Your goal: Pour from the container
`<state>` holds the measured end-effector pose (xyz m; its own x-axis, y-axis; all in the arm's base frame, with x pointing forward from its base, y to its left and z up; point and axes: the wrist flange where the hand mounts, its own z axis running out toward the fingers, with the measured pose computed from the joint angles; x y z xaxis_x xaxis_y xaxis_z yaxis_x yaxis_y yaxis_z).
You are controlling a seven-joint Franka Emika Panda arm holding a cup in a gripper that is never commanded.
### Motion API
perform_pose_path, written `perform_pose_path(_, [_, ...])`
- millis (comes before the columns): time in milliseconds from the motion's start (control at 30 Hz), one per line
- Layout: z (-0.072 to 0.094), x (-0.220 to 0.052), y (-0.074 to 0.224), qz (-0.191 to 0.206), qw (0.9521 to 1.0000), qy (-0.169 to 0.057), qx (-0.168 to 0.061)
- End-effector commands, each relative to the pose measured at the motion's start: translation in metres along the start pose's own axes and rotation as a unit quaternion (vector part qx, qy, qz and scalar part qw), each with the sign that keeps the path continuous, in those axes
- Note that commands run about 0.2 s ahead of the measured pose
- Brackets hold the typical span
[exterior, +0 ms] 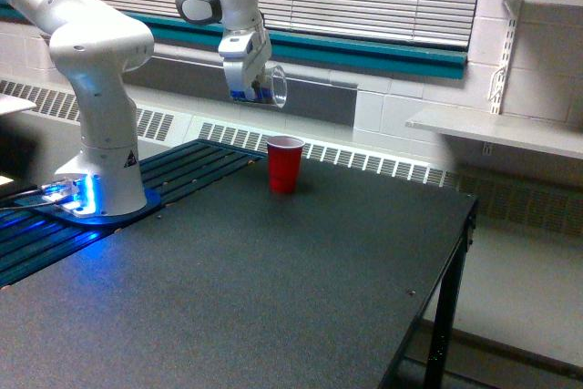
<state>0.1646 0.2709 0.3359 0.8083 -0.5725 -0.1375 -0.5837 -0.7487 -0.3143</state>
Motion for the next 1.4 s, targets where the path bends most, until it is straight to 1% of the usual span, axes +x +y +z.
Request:
perform_pose_path(33, [0.009,0.013,0.004,0.004,0.9999,-0.001,-0.012])
perform_pose_path(300, [0.018,0.017,0.003,0.001,0.9995,-0.008,-0.03])
perform_pose_path(567, [0.026,0.016,0.001,-0.001,0.9991,-0.012,-0.041])
perform_pose_path(800, [0.03,0.016,0.0,-0.004,0.9986,-0.017,-0.049])
perform_pose_path(933, [0.034,0.014,0.001,-0.006,0.9981,-0.02,-0.058])
perform_pose_path(1100, [0.042,0.011,-0.001,-0.001,0.9973,-0.013,-0.073])
perform_pose_path(1400, [0.052,0.014,-0.003,0.004,0.9959,-0.013,-0.089])
